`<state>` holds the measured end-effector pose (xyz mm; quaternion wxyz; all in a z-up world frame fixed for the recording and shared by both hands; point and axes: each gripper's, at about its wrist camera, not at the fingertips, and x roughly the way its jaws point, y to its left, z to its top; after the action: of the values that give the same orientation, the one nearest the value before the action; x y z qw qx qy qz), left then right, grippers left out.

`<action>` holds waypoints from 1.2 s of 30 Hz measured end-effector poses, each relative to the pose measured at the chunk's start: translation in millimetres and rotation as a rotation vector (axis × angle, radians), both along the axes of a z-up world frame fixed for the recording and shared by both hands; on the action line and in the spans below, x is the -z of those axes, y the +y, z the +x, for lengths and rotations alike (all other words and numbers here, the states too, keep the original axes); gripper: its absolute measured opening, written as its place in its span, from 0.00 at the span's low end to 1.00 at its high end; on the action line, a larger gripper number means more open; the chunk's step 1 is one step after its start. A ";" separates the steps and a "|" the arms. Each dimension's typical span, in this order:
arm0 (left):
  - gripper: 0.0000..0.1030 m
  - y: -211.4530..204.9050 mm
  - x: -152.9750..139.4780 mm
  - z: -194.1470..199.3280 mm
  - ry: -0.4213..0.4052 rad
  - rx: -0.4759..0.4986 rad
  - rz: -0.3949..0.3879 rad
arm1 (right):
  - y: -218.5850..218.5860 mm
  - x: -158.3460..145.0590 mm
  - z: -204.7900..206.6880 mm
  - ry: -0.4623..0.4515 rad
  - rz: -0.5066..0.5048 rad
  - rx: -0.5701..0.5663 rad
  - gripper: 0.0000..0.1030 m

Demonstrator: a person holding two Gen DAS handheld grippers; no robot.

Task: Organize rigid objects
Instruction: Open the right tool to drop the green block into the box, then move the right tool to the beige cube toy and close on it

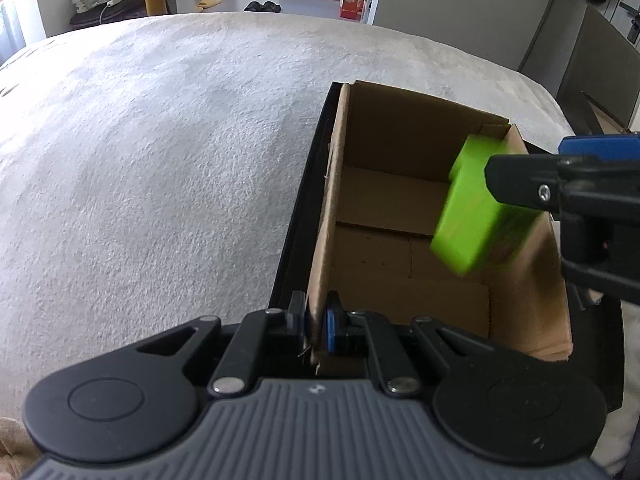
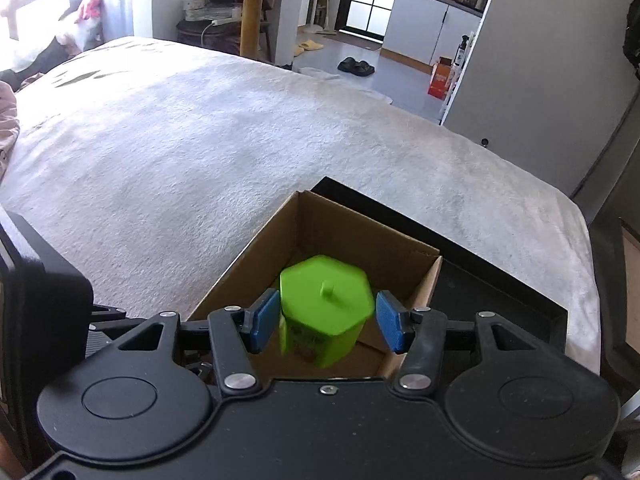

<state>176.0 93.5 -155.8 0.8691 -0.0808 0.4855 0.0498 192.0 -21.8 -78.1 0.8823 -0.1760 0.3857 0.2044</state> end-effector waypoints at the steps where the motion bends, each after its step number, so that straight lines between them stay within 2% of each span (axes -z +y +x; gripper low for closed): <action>1: 0.09 -0.1 -0.1 0.1 0.001 -0.001 0.001 | -0.9 0.1 0.4 0.003 0.000 0.004 0.52; 10: 0.09 -1.6 1.2 2.5 0.014 -0.001 0.018 | -15.4 5.4 -7.1 0.038 0.006 0.027 0.52; 18: 0.08 -11.0 2.5 5.1 0.036 0.010 0.076 | -38.8 9.8 -16.2 0.062 0.022 0.062 0.53; 27: 0.08 -20.0 2.5 6.6 0.039 0.035 0.139 | -65.8 17.6 -19.5 0.078 0.049 0.102 0.57; 32: 0.08 -32.6 1.6 6.6 0.035 0.083 0.206 | -86.3 21.8 -20.1 0.082 0.074 0.136 0.58; 36: 0.08 -38.4 0.7 8.9 0.046 0.111 0.227 | -107.9 28.8 -22.9 0.093 0.091 0.168 0.58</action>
<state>185.0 55.1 -156.5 0.8628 0.0463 0.5001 0.0584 169.0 -129.7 -106.9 0.8846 -0.0930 0.4298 0.1549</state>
